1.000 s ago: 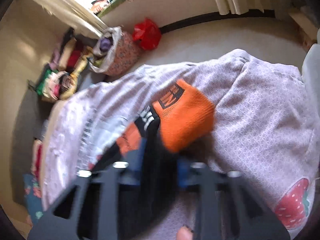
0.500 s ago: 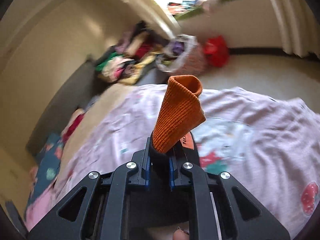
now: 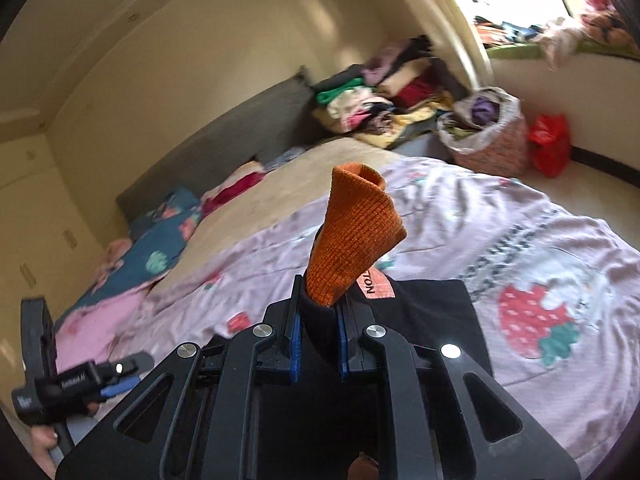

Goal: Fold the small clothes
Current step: 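Lift the sleeve with the right gripper and carry it across the shirt front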

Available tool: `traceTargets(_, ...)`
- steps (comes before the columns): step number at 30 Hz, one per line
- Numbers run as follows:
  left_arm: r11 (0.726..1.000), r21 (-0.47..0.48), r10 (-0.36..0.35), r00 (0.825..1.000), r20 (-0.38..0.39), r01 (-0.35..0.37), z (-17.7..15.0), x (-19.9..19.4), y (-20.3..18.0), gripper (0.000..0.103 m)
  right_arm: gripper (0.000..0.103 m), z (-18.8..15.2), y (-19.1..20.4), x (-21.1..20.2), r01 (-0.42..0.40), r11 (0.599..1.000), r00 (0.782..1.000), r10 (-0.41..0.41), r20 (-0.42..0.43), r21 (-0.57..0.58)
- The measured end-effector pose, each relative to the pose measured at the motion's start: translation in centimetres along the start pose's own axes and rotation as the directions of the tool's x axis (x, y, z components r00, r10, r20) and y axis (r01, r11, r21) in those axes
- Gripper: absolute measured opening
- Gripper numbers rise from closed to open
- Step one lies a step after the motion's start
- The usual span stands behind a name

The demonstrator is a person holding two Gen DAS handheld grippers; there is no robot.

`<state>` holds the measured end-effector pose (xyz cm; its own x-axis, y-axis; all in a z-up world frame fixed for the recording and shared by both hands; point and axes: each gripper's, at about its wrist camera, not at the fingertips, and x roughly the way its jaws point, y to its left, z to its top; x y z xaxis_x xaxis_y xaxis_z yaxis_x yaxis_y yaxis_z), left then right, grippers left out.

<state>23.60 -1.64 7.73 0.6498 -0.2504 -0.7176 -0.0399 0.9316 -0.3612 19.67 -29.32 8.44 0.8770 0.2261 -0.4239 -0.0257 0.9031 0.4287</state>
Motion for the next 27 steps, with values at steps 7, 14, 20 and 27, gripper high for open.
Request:
traceTargets(7,0.992,-0.055,-0.109,0.994,0.008,0.110,0.6,-1.3,2.5,0.094,0.013,-2.1,5.1,1.9,-0.094,0.991,0.994,0.088,-0.063,-0.097)
traceTargets(14,0.970,-0.140,-0.201,0.980,0.001,0.199,0.4,-1.4,5.8,0.094,0.013,-5.2,9.3,3.9,-0.172,0.967,0.980,0.149,-0.131,-0.189)
traceTargets(20,0.949,-0.217,-0.239,0.971,-0.028,0.228,-0.6,0.1,8.6,0.094,0.013,-7.7,12.0,5.4,-0.221,0.943,0.965,0.176,-0.195,-0.247)
traceTargets(27,0.935,-0.269,-0.258,0.964,-0.063,0.232,-2.2,1.6,10.7,0.094,0.015,-11.0,13.6,7.7,-0.270,0.921,0.936,0.182,-0.302,-0.282)
